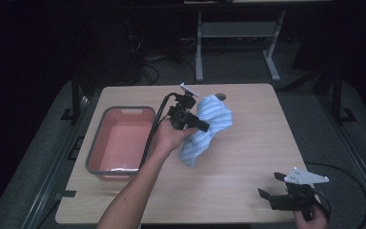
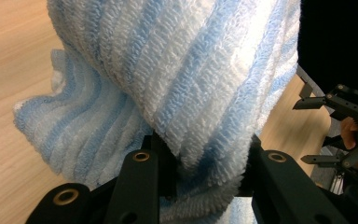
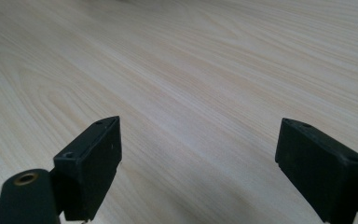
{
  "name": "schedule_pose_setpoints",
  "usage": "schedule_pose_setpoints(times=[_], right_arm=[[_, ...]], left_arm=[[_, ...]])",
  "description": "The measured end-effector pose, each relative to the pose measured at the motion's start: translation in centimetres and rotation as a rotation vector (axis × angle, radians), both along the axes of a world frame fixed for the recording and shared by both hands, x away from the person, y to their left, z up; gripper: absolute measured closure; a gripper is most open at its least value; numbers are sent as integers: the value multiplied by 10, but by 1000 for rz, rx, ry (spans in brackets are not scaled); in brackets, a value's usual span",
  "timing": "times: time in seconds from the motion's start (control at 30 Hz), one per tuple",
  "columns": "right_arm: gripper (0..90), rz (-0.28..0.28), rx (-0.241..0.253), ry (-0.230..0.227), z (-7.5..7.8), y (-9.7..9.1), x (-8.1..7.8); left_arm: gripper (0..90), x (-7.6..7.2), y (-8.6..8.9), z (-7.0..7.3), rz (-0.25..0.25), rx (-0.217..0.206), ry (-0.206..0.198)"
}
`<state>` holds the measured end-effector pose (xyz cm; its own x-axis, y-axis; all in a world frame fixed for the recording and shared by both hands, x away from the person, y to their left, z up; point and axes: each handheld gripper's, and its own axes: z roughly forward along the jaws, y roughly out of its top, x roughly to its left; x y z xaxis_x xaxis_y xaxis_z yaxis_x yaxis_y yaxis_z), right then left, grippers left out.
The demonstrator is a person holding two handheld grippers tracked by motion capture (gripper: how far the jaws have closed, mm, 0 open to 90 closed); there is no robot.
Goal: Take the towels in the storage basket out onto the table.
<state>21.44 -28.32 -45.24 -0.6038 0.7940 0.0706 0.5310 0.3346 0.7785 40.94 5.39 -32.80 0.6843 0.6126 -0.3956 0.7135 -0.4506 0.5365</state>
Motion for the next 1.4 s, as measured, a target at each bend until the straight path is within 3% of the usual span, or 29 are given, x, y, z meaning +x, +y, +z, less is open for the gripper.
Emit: schedule_pose_setpoints(times=[0.43,0.73,1.4], right_arm=[[140,0,8,3,-1,0,1],[140,3,11,0,-1,-1,1],[140,11,5,10,-3,3,4]], left_arm=[[692,5,-16,-26,-2,5,31],[686,8,-30,-46,22,-4,61],[669,12,-41,-76,28,14,98]])
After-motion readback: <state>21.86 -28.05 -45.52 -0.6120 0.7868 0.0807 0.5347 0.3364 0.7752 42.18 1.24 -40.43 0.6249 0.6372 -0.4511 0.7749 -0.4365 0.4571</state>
